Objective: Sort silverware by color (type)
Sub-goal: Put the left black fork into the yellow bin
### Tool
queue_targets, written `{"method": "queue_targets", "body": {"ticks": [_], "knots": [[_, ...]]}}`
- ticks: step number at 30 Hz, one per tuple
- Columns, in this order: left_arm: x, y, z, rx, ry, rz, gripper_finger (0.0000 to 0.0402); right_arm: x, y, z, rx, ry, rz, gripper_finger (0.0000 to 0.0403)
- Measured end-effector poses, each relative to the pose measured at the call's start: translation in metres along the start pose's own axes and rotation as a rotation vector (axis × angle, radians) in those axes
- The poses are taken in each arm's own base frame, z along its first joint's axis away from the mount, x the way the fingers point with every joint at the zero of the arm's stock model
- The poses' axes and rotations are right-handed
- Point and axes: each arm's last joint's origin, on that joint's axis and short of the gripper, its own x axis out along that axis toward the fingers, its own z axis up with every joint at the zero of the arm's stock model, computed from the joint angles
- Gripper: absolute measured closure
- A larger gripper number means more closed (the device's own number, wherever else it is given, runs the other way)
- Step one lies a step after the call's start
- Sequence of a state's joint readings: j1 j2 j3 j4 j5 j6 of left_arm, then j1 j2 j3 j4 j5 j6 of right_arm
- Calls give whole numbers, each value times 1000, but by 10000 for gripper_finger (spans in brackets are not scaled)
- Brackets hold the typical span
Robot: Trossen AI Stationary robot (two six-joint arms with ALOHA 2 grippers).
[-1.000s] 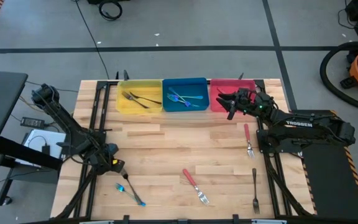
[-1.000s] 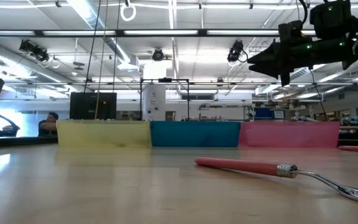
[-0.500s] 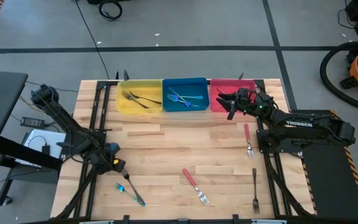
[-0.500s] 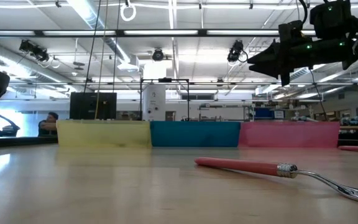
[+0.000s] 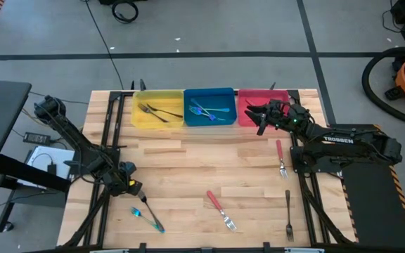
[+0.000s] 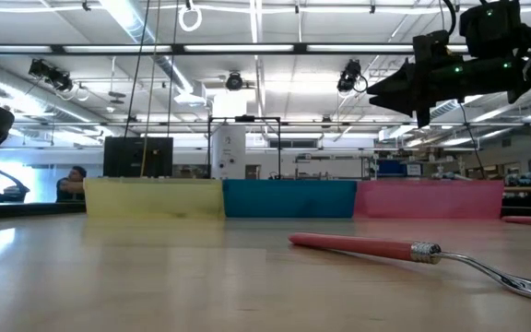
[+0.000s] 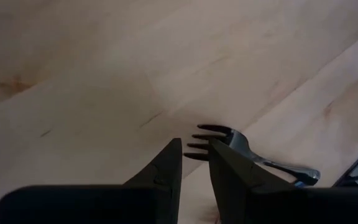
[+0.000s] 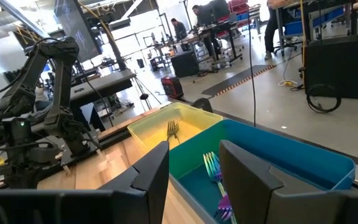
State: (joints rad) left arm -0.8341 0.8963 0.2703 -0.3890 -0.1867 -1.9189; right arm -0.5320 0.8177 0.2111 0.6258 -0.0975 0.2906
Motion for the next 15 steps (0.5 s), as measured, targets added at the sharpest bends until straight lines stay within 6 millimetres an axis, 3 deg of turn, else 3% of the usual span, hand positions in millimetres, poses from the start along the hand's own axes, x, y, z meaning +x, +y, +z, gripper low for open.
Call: {"method": "queue_targets", "body": {"ticks": [15], "knots": [[0, 2, 1, 26, -12, 24, 329, 0, 0, 0, 0, 0, -1, 254]]}}
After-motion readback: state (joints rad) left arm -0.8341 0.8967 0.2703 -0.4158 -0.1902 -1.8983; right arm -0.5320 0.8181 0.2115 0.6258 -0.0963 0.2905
